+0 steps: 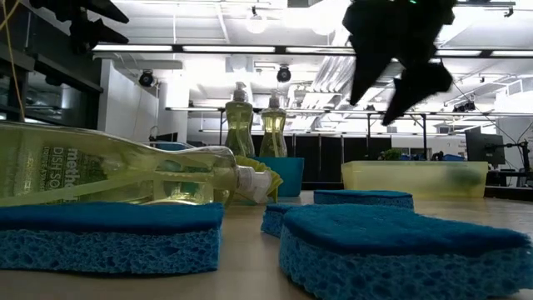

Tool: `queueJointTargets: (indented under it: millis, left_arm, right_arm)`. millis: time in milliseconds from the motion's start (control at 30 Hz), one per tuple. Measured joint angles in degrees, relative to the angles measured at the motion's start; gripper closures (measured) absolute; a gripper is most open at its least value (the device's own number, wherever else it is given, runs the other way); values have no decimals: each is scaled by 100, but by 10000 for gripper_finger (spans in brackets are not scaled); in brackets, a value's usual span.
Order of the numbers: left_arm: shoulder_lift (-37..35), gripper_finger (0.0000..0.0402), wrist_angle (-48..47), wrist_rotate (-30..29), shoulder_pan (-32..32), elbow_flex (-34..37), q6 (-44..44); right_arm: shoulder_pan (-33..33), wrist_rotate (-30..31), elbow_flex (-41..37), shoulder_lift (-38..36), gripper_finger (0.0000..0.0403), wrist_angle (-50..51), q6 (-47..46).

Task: Pick & Place Kitchen Sink Supplies
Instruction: Put the blue sponge into the transparent bin

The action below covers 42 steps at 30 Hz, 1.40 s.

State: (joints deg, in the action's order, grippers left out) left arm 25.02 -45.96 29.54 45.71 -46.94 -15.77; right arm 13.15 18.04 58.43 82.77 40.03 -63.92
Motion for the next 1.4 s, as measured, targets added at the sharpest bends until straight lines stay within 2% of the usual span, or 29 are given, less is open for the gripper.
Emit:
queueJointTargets:
  millis: [200, 333, 533, 867, 1000, 1400]
  left_arm:
    - [0, 213, 0, -179, 0, 0, 0]
    - [0, 213, 0, -179, 0, 0, -13]
    - [0, 213, 0, -177, 0, -1, -2]
    - [0, 213, -96, -172, 0, 0, 46]
    - [0, 213, -96, -159, 0, 0, 48]
    - [-1, 213, -362, -153, 0, 0, 264]
  right_arm:
    - [0, -665, -869, -210, 36, -1025, -541]
    - [4, -762, -1169, -102, 36, -1594, -1152]
    - [-33, -713, -1261, 128, 36, -1667, -1686]
    - [-70, -1117, -1263, 885, 41, -1738, -2144]
    - [-66, -1160, -1246, 1031, 63, -1762, -2386]
    - [-79, -1197, -1247, 1159, 161, -1642, -3002]
